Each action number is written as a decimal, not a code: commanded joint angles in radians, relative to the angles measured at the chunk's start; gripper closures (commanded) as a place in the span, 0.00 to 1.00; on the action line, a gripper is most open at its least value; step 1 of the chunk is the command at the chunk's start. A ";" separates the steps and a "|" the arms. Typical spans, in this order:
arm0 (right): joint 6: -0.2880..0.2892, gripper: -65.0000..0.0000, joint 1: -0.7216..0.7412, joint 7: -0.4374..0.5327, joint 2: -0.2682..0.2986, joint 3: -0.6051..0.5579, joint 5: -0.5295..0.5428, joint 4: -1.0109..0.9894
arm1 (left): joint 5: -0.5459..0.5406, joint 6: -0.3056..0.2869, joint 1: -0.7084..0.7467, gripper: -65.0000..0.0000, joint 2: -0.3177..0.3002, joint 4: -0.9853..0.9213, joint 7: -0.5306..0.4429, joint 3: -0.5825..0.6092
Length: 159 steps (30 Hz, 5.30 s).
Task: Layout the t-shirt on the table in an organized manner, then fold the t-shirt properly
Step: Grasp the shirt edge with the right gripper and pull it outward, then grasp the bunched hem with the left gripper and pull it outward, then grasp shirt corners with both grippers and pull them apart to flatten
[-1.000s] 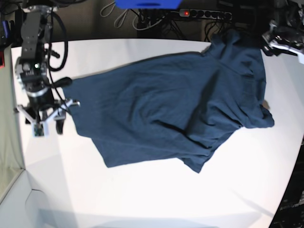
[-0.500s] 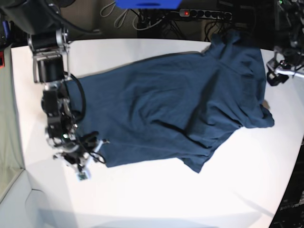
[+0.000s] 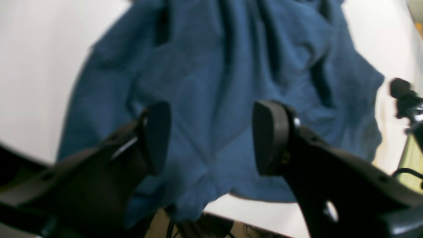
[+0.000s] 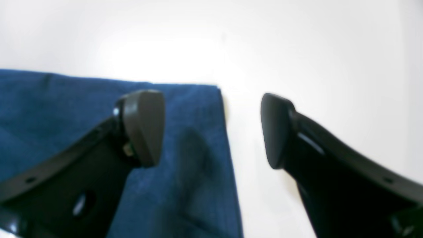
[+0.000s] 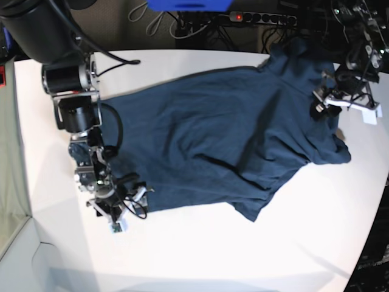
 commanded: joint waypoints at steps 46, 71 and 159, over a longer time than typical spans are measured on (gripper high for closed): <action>-0.004 1.00 -0.734 -0.135 -0.030 0.448 0.037 1.275 | -0.015 0.013 -0.080 0.41 -0.001 -0.362 -0.007 0.005; 0.001 0.49 -0.843 -0.140 -0.065 0.621 0.040 1.061 | -0.191 0.022 -0.407 0.41 0.034 -0.170 -0.009 0.123; 0.001 0.49 -0.928 -0.140 -0.070 0.620 0.040 1.057 | 0.622 0.021 -1.246 0.62 -0.099 -1.112 -0.575 0.794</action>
